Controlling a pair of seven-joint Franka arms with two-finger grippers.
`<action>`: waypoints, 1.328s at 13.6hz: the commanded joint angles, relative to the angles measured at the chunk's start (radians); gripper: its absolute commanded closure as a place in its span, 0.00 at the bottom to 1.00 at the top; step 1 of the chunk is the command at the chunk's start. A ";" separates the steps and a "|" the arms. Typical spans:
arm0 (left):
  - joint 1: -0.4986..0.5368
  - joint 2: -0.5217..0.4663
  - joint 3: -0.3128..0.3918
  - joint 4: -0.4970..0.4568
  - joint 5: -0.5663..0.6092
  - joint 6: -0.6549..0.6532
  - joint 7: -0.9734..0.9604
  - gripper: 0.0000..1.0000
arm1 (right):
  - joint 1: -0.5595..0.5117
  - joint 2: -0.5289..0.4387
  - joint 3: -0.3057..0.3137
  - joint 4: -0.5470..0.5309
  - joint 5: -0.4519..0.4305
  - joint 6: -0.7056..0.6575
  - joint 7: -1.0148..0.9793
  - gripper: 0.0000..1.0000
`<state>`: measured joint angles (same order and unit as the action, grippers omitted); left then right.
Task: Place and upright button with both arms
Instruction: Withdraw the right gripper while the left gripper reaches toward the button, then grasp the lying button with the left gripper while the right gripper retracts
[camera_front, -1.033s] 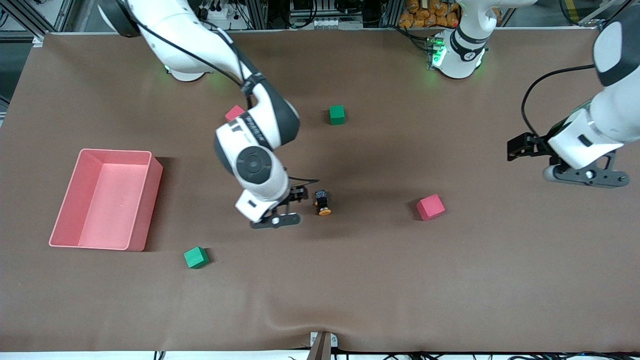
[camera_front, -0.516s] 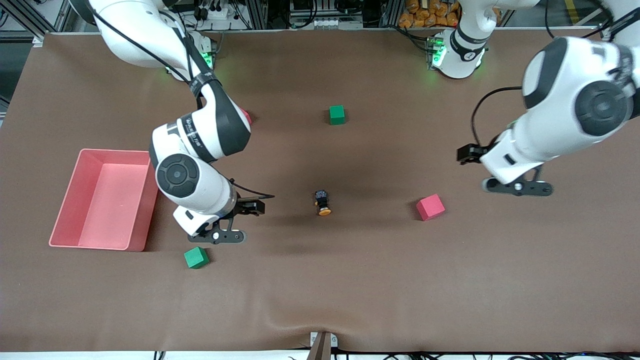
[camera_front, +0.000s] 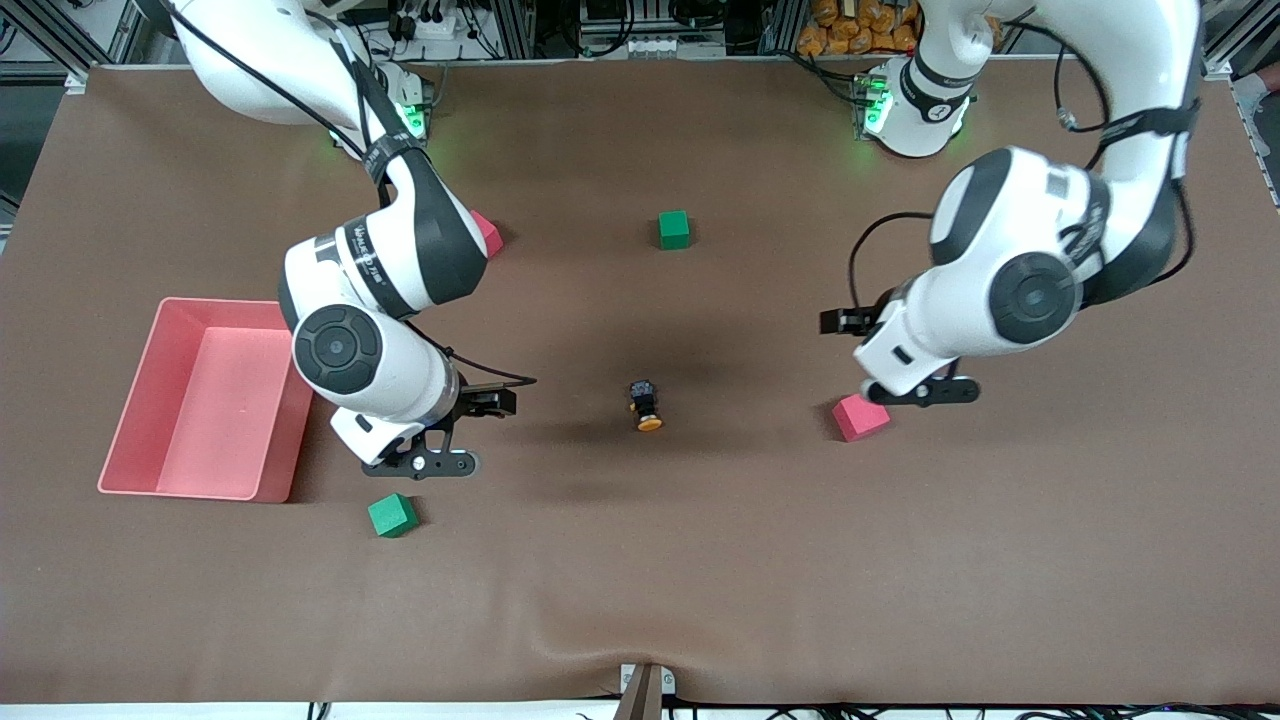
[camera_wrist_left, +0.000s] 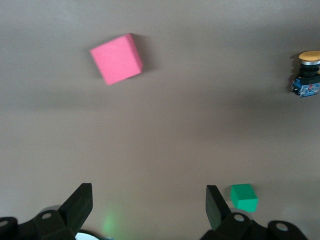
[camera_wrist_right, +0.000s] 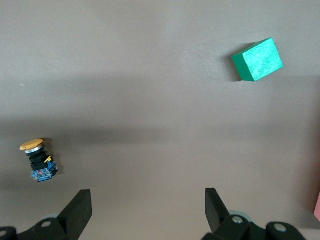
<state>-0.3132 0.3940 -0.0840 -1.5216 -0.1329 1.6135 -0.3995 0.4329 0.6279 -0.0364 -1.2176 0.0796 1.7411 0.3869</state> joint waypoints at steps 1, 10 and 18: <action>-0.078 0.147 0.006 0.158 -0.010 -0.015 -0.100 0.00 | -0.016 -0.039 0.009 -0.043 0.011 -0.002 -0.016 0.00; -0.217 0.321 0.015 0.244 -0.008 0.195 -0.237 0.00 | -0.043 -0.045 0.009 -0.043 0.011 -0.006 -0.075 0.00; -0.299 0.410 0.003 0.242 -0.077 0.459 -0.380 0.00 | -0.117 -0.086 0.009 -0.057 0.011 -0.052 -0.197 0.00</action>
<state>-0.5747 0.7756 -0.0873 -1.3100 -0.1851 2.0328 -0.7511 0.3412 0.5955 -0.0384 -1.2208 0.0796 1.6952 0.2200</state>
